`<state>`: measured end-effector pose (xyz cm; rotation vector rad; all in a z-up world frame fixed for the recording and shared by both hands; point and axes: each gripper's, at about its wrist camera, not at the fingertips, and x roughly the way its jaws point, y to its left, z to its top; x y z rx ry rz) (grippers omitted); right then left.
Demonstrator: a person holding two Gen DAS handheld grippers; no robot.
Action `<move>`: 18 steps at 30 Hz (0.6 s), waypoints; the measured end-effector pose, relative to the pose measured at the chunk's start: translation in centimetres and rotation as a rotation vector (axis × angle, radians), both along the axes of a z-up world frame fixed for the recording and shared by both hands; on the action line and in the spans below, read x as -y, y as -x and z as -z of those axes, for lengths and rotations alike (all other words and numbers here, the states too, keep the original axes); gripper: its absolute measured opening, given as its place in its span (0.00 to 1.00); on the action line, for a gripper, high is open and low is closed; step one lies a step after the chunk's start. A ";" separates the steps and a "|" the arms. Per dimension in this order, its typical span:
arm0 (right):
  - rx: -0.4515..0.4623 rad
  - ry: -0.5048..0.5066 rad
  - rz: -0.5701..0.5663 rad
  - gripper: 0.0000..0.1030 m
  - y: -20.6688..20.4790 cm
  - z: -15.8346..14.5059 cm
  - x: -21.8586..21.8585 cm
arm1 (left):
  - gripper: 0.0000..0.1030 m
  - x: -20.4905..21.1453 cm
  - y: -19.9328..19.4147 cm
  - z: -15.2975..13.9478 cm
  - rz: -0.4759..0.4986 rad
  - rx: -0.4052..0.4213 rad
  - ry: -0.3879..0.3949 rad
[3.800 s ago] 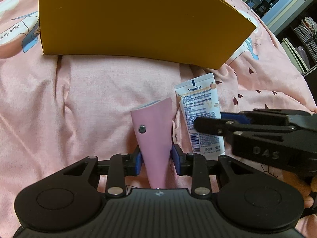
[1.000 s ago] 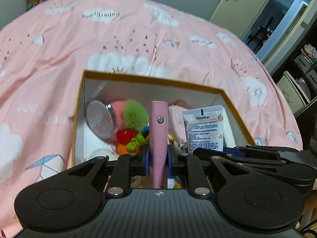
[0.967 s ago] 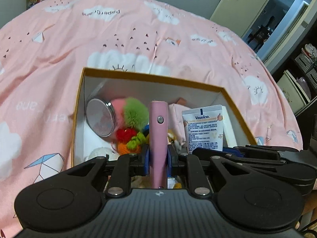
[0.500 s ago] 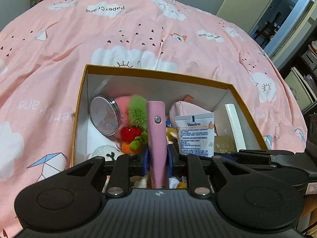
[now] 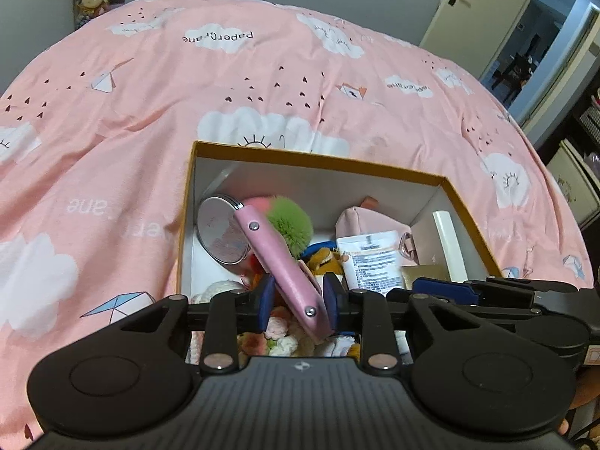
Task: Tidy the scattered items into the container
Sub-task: 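Lower the wallet and tube into the orange box and open both tools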
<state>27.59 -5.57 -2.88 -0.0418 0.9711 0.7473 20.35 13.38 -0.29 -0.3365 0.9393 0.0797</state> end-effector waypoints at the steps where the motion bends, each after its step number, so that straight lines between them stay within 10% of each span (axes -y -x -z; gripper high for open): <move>1: 0.014 0.008 0.005 0.36 0.1 -0.1 0.1 | 0.30 -0.1 0.1 -0.1 -0.003 0.004 -0.001; 18: 0.092 0.074 -0.052 0.26 1.6 0.4 -0.3 | 0.22 1.6 0.9 0.5 -0.020 -0.006 -0.122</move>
